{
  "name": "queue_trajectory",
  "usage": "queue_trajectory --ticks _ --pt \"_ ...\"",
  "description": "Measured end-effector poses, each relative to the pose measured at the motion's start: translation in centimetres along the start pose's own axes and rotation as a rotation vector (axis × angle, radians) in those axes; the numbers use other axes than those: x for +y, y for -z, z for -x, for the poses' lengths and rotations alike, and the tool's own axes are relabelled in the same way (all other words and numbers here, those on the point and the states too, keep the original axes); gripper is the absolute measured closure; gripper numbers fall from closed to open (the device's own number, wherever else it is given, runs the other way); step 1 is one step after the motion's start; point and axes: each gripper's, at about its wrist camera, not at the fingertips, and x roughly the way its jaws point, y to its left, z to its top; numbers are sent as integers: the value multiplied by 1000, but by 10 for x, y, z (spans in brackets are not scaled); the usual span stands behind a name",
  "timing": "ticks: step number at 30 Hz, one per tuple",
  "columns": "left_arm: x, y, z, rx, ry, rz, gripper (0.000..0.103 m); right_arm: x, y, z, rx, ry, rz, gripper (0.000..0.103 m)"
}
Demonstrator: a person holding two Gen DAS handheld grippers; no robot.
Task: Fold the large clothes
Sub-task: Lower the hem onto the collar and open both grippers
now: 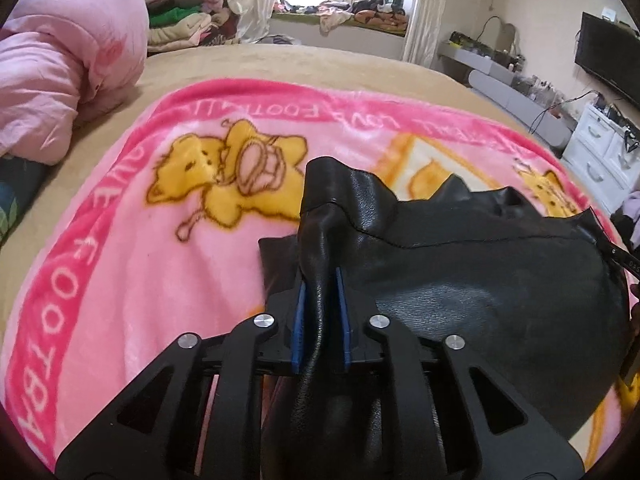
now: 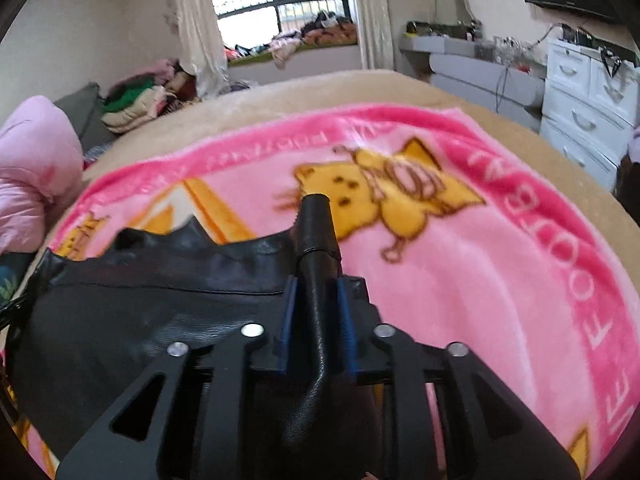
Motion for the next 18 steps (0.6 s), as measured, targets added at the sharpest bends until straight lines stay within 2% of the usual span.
queue_trajectory --ticks 4,6,7,9,11,12,15,18 --pt "6 1 -1 3 -11 18 85 3 3 -1 5 26 9 70" --pt "9 0 0 4 -14 30 79 1 3 0 12 23 6 61" --pt "9 0 1 3 -16 34 76 0 3 0 18 32 -4 50" --pt "10 -3 8 -13 -43 30 72 -4 2 3 17 33 -21 47" --pt "11 -7 17 -30 -61 32 71 -4 0 10 11 31 -23 38" --pt "11 -9 22 -44 -66 34 71 -3 -1 17 1 37 -20 38" --pt "7 -17 44 -95 -91 23 59 5 -4 36 -47 32 13 35" --pt "-5 -20 61 -113 -47 13 51 17 -5 53 -80 8 64 35"
